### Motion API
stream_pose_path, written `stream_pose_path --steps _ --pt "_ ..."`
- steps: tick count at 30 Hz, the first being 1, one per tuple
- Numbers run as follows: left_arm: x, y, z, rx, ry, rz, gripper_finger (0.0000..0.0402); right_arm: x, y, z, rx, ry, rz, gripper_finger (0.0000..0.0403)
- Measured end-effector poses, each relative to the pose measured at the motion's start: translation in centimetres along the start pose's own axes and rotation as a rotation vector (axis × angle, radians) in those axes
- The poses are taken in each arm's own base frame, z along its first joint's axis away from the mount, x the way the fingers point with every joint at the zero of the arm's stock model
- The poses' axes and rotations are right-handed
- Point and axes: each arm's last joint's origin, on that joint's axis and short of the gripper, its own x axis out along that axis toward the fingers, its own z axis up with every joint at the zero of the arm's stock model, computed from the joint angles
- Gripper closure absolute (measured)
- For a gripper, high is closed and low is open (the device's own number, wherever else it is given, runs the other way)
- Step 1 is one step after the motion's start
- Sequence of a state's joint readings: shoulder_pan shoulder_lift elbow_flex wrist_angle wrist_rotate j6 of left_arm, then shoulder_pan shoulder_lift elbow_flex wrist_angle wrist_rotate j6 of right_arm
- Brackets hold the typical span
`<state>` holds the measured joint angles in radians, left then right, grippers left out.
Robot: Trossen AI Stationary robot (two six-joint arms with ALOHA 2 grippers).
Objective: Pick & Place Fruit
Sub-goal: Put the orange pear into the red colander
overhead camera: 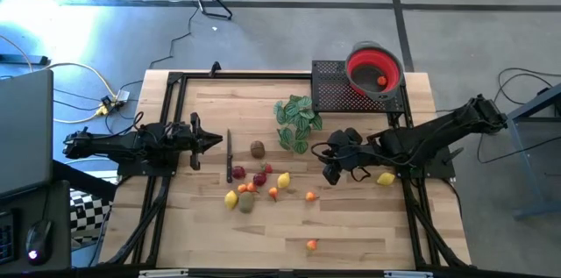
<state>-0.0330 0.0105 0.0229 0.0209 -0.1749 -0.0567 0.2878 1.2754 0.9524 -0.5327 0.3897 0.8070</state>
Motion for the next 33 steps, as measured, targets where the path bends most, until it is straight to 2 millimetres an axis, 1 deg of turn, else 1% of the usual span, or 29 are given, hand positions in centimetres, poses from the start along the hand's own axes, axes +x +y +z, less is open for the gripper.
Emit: stream_pose_path --steps 33 --pt "0.00 0.00 -0.01 0.000 0.001 0.002 0.0368 -0.01 0.04 0.00 -0.002 0.005 0.009 0.0298"
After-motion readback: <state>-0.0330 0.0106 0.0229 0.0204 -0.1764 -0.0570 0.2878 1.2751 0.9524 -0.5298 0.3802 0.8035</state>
